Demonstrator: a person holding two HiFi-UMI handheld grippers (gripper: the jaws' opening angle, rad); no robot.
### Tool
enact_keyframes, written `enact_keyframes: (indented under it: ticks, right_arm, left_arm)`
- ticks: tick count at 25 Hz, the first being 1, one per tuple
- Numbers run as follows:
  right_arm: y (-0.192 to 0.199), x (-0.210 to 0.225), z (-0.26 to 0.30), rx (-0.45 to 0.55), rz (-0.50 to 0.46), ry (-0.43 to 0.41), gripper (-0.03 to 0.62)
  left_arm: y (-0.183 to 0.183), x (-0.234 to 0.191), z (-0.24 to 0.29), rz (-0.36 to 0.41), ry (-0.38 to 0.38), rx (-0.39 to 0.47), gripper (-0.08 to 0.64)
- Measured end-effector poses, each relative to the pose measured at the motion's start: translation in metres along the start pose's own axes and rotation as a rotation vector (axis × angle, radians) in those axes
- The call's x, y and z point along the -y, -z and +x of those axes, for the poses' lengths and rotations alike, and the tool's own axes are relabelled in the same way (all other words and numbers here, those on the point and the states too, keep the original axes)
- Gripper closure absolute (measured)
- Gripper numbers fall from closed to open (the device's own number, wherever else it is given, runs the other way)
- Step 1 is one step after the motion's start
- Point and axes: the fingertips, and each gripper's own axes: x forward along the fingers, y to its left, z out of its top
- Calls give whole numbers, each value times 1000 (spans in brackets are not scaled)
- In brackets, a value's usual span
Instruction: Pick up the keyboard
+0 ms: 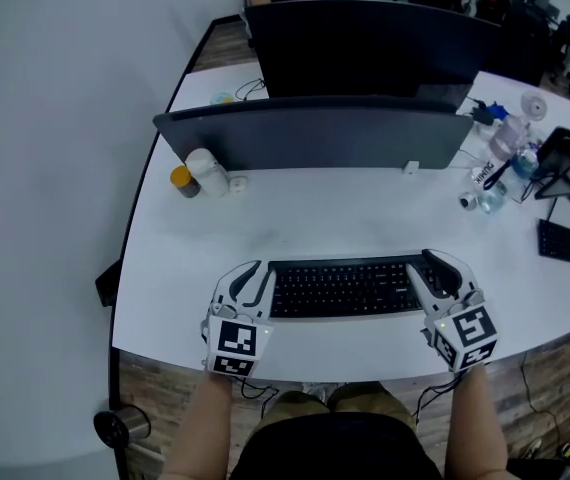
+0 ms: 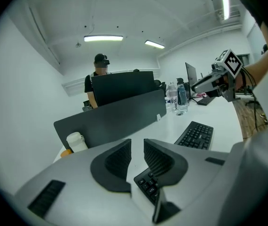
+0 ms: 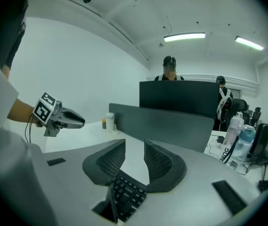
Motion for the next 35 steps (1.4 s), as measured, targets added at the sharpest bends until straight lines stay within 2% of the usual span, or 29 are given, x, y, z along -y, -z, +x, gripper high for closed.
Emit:
enact_keyframes:
  ticks: [22, 35]
  right_arm:
    - [98, 59, -20, -238, 59, 96, 413]
    - [139, 78, -13, -339, 102, 73, 400]
  left_arm:
    - [65, -4, 14, -35, 4, -158, 470]
    - [90, 0, 23, -70, 34, -238, 467]
